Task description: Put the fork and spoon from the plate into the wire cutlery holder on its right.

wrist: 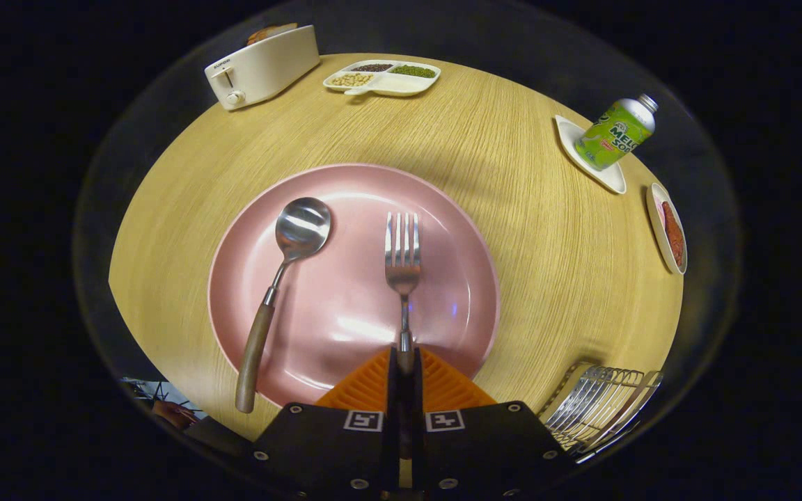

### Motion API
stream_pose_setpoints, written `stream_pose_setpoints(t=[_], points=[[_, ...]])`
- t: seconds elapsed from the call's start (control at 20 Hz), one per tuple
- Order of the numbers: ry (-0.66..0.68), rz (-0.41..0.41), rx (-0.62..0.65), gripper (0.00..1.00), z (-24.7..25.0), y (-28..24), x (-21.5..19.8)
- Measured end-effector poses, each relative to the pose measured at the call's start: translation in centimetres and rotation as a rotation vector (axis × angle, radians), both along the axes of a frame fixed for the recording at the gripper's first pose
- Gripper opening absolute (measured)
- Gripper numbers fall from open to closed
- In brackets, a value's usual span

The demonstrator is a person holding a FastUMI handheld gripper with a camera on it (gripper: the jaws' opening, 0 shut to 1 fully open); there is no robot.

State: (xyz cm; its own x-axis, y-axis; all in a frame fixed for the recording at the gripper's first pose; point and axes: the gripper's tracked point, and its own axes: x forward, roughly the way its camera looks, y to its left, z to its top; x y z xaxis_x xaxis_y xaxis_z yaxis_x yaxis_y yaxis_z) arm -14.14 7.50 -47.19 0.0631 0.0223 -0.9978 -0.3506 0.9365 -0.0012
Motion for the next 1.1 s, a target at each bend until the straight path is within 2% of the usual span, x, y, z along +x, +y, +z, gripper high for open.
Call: stream_pose_setpoints(t=[0.25, 0.5, 0.85, 1.1], points=[[-0.071, -0.025, 0.049, 0.05, 2.1, 0.1, 0.8], [-0.126, -0.093, 0.082, 0.05, 5.2, -1.4, 0.8], [-0.206, -0.228, 0.083, 0.05, 10.6, -6.7, 0.2], [-0.208, -0.287, 0.011, 0.05, 12.8, -12.3, -1.5]])
